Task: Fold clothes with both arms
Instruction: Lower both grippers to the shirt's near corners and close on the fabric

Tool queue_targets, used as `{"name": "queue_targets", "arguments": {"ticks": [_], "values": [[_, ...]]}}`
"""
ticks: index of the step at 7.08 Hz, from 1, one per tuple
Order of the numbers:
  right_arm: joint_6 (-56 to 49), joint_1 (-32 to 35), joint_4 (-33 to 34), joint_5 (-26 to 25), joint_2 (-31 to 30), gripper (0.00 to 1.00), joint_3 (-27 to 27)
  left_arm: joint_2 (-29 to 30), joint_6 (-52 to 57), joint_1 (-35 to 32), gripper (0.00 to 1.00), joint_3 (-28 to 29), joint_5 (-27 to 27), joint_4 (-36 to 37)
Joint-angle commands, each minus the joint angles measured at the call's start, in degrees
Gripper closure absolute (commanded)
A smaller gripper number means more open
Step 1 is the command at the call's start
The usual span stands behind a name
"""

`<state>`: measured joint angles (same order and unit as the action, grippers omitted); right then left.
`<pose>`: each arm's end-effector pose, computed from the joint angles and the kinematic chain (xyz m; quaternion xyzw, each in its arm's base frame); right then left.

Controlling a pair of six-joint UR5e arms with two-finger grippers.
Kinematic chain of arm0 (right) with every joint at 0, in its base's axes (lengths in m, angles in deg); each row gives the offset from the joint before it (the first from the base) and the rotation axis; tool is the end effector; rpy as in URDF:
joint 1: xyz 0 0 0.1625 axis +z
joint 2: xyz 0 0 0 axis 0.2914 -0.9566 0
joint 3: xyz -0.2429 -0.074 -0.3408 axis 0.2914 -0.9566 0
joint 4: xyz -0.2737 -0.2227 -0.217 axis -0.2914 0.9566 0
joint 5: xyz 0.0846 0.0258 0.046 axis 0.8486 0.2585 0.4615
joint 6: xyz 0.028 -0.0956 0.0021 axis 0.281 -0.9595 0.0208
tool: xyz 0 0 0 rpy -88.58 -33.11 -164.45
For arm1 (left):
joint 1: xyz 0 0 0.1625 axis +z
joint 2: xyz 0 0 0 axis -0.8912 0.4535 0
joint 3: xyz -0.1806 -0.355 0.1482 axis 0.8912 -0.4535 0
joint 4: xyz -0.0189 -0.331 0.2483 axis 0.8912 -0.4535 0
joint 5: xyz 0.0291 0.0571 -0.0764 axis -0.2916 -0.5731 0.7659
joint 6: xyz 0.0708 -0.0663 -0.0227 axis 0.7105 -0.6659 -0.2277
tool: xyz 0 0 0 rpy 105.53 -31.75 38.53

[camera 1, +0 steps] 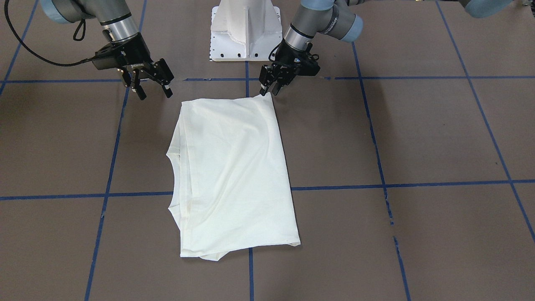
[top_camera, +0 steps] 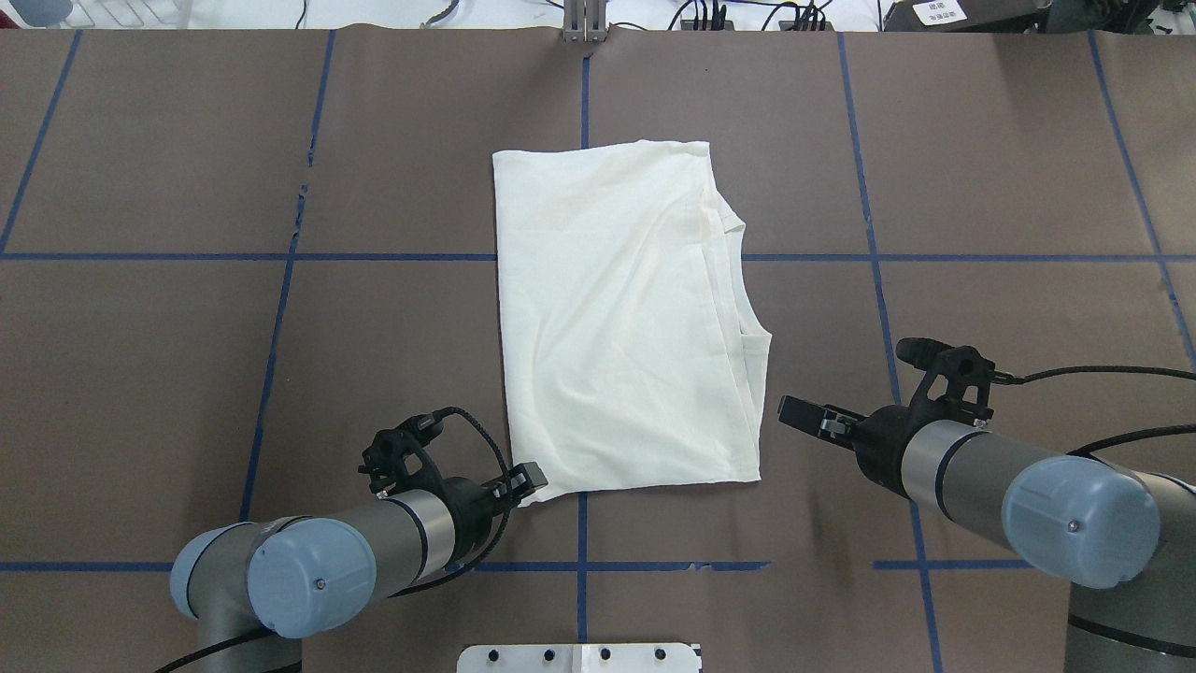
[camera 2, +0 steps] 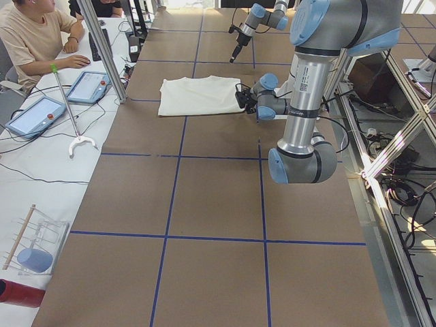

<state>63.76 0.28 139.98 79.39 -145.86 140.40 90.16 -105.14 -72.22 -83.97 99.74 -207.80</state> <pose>-0.3936 -0.2832 0.3598 0.1513 -0.4978 0.2035 0.8294 0.5685 -0.2463 0.2799 0.0193 0.5892 -0.2612 0.7643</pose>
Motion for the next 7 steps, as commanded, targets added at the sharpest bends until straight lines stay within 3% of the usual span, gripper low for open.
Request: {"name": "queue_targets", "arguments": {"ticks": [1, 5, 7], "values": [[-0.1, 0.0, 0.0, 0.0, 0.0, 0.01, -0.2, 0.1, 0.0, 0.3, 0.41, 0.8, -0.3, 0.1], [0.0, 0.0, 0.0, -0.1, -0.1, 0.0, -0.3, 1.4, 0.4, 0.4, 0.42, 1.8, -0.2, 0.7], [0.0, 0.0, 0.0, -0.1, -0.1, 0.0, -0.4, 1.4, 0.3, 0.5, 0.55, 1.8, -0.3, 0.7]]}}
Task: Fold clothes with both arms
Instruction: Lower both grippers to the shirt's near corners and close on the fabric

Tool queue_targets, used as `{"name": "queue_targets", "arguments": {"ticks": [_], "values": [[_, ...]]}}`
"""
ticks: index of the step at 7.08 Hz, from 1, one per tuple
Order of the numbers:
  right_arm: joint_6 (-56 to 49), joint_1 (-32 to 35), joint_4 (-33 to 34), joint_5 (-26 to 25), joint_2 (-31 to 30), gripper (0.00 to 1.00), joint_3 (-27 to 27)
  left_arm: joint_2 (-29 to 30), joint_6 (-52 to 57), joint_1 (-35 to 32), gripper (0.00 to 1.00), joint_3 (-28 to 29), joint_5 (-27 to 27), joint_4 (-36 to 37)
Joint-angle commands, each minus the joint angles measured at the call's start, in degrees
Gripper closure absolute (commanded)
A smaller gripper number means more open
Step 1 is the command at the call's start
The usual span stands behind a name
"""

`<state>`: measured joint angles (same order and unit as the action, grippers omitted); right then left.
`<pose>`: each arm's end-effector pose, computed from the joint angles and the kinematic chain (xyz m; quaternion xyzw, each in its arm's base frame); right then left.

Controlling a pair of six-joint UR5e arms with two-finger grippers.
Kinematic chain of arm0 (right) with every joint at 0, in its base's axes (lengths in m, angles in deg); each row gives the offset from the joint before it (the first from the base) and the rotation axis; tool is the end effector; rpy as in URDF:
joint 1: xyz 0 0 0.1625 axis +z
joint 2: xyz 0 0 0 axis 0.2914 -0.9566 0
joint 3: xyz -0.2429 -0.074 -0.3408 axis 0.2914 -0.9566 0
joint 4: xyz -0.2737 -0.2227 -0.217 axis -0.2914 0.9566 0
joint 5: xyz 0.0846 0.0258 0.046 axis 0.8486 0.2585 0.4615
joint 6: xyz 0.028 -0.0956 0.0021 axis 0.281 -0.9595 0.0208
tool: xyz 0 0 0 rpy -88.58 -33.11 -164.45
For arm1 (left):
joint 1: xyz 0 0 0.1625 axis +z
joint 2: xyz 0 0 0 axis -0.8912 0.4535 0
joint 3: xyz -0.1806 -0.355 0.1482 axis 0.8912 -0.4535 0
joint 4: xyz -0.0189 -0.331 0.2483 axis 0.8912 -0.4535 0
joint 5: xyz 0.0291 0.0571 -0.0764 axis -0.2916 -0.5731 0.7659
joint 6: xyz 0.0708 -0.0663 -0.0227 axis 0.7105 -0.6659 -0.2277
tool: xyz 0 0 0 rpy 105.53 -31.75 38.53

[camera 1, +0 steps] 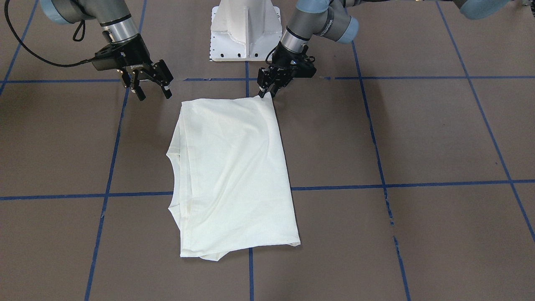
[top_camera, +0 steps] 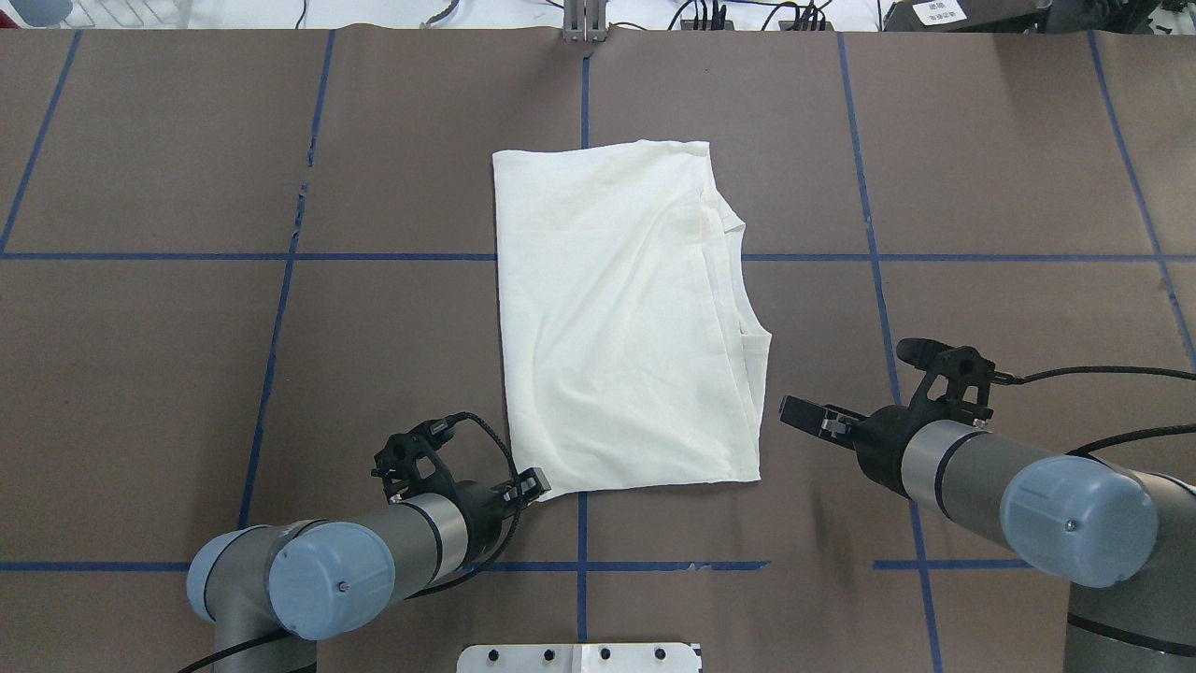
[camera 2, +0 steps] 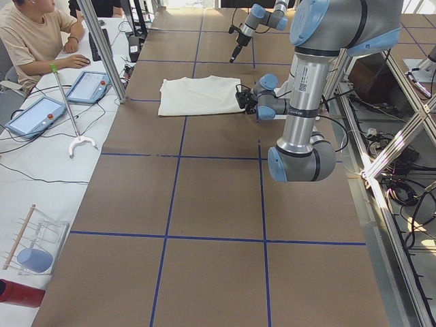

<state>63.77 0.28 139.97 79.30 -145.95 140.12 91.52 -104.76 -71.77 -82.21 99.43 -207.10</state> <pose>-0.3943 -0.2835 0.3628 0.1518 -0.4950 0.2040 0.8308 0.5823 -0.2442 0.2809 0.0224 0.5817 -0.2578 0.7712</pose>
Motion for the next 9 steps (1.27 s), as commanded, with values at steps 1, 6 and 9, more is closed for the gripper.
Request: {"name": "queue_targets", "arguments": {"ticks": [1, 6, 9], "values": [[0.0, 0.0, 0.0, 0.0, 0.0, 0.0, -0.2, -0.1, 0.0, 0.2, 0.56, 0.1, 0.0, 0.0], [3.2, -0.1, 1.2, 0.0, 0.8, 0.11, -0.9, -0.1, 0.3, 0.7, 1.0, 0.0, -0.2, 0.1], [6.3, 1.1, 12.3, 0.1, 10.7, 0.23, -3.3, -0.1, 0.3, 1.2, 1.0, -0.2, -3.5, 0.0]]}}
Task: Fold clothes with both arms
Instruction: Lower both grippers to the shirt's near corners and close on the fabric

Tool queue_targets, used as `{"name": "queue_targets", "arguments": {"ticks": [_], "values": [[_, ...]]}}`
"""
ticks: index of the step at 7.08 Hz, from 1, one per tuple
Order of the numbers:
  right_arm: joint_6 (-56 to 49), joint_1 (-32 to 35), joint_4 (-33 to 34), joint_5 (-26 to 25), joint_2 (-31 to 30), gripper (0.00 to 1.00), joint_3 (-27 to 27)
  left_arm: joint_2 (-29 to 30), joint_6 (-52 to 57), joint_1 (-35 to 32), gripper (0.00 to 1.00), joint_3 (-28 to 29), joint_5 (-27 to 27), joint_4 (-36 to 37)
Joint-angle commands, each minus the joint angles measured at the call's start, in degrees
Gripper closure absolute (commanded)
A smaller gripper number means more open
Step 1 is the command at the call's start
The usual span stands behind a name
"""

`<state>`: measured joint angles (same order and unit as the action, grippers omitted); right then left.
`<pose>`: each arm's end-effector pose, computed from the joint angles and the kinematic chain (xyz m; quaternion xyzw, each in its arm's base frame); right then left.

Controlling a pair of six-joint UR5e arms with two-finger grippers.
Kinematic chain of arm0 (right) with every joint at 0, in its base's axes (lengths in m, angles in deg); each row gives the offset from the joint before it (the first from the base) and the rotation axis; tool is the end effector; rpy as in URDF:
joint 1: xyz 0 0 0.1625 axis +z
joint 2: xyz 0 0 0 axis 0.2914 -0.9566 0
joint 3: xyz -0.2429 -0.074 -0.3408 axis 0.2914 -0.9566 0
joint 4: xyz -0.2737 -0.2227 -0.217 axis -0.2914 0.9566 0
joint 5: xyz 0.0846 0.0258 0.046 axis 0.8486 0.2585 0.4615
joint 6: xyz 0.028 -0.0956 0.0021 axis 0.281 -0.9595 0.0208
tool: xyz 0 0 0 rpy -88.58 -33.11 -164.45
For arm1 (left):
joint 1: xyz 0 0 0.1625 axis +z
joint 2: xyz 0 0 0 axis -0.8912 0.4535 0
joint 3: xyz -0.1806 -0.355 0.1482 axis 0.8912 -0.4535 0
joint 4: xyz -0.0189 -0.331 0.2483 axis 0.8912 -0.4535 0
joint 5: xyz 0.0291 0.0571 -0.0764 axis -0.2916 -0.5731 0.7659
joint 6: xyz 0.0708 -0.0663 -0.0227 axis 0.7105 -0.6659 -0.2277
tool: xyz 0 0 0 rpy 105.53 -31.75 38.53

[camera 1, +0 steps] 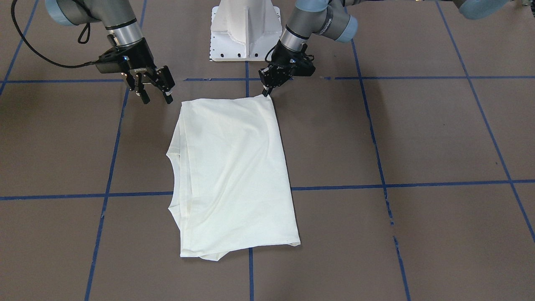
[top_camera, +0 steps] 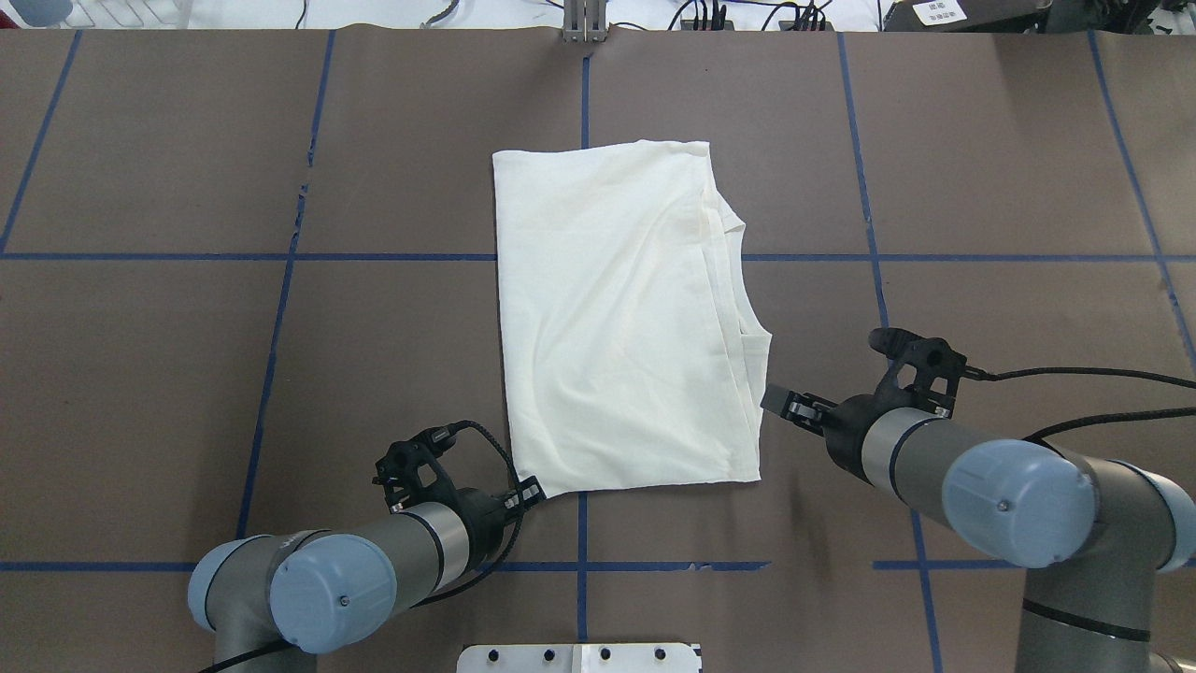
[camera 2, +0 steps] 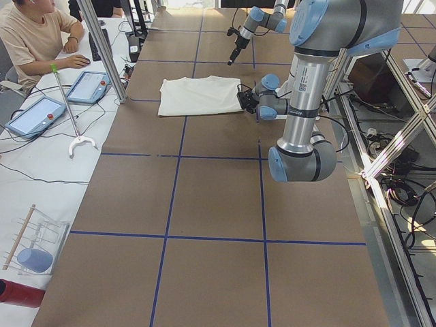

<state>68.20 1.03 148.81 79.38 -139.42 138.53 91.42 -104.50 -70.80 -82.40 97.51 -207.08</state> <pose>-0.4229 -0.2990 0.3422 0.1343 -0.4704 0.2417 0.8380 0.5841 -0.2373 0.2803 0.0323 0.5827 -0.2585 0.7698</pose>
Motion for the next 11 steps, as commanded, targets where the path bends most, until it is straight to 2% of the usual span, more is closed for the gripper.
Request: {"name": "queue_targets", "arguments": {"ticks": [1, 5, 11], "values": [[2.0, 0.7, 5.3, -0.1, 7.8, 0.23, -4.2, -0.3, 0.1, 0.2, 1.0, -0.1, -2.2, 0.0], [2.0, 0.0, 6.3, -0.8, 9.1, 0.29, -8.8, -0.7, 1.6, 0.3, 1.0, 0.0, -5.2, 0.1], [2.3, -2.8, 6.3, -1.1, 9.2, 0.42, -9.5, -0.6, 1.7, 0.3, 1.0, -0.1, -5.2, 0.1]]}}
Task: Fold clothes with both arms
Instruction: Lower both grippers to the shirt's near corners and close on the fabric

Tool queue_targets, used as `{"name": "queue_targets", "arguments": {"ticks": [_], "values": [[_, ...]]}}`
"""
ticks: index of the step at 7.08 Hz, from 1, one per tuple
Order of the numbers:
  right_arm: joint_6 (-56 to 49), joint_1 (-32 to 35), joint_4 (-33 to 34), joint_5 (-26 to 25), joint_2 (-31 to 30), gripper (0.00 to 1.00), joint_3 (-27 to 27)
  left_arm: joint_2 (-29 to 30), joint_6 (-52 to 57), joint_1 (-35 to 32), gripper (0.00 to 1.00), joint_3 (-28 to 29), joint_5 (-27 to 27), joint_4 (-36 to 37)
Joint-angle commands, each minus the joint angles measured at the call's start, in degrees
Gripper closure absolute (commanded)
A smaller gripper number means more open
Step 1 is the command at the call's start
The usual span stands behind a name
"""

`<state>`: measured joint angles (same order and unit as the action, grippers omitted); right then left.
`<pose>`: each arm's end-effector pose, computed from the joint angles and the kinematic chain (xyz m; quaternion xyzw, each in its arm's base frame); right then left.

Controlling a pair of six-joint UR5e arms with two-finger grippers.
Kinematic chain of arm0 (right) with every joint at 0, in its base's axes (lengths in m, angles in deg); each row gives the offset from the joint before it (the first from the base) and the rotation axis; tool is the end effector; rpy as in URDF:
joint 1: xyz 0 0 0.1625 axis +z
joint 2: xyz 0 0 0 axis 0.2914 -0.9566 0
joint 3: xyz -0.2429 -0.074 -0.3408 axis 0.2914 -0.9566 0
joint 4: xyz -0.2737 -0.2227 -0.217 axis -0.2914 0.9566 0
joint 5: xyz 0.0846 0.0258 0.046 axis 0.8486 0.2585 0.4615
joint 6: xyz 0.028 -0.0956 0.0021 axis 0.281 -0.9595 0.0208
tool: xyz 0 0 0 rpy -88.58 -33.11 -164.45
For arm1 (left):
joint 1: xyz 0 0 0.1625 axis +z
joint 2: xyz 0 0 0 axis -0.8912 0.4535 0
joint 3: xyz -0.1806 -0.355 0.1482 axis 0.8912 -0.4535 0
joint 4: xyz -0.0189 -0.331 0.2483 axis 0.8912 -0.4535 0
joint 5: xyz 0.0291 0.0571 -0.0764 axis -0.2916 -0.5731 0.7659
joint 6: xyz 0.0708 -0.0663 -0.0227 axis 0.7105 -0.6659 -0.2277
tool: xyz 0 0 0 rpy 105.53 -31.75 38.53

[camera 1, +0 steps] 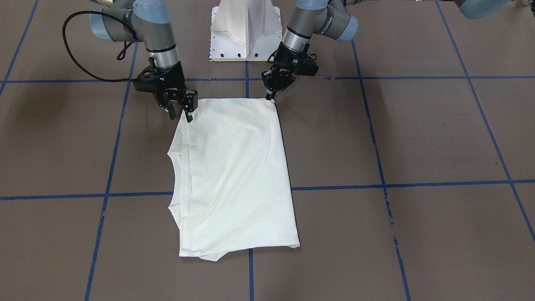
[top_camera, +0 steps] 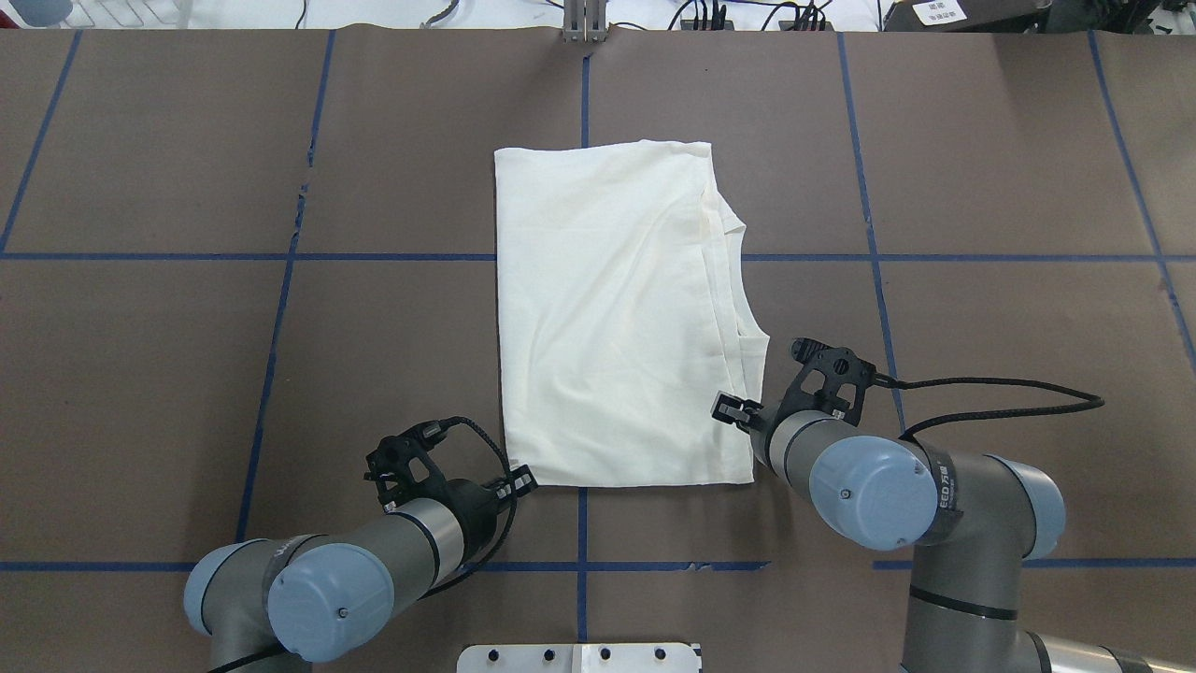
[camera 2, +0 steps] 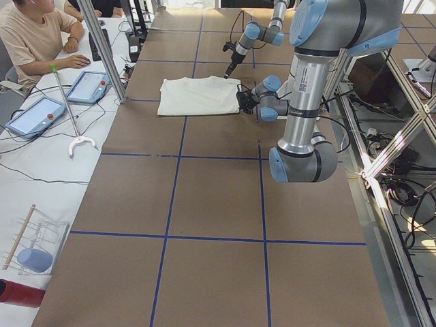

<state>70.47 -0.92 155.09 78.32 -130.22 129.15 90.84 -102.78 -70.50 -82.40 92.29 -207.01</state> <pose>-0.5001 -0.3056 0.3484 0.1252 -0.4242 0.2484 0.8618 0.5808 -0.2424 0.2858 0.0774 0.5775 -0.2693 0.7668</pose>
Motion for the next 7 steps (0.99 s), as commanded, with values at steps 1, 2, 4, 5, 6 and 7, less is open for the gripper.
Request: {"name": "queue_targets", "arguments": {"ticks": [1, 2, 4, 5, 6, 7], "values": [[0.1, -1.0, 0.0, -0.1, 0.0, 0.42, -0.3, 0.0, 0.1, 0.0, 1.0, -0.1, 0.0, 0.0], [0.1, -1.1, 0.0, 0.0, 0.0, 0.45, -0.3, 0.0, 0.1, 0.0, 1.0, -0.2, 0.0, 0.0], [0.1, -1.3, 0.0, 0.0, 0.1, 0.66, -0.3, -0.1, 0.1, 0.0, 1.0, -0.3, 0.0, 0.0], [0.0, -1.3, 0.0, 0.0, 0.0, 0.72, -0.3, -0.1, 0.1, 0.0, 1.0, -0.4, 0.0, 0.0], [0.0, -1.3, 0.0, 0.0, 0.0, 0.82, -0.3, -0.1, 0.1, 0.0, 1.0, -0.4, 0.0, 0.0], [0.0, -1.4, 0.0, 0.1, 0.0, 0.98, -0.3, -0.1, 0.1, 0.0, 1.0, -0.5, 0.1, 0.0]]}}
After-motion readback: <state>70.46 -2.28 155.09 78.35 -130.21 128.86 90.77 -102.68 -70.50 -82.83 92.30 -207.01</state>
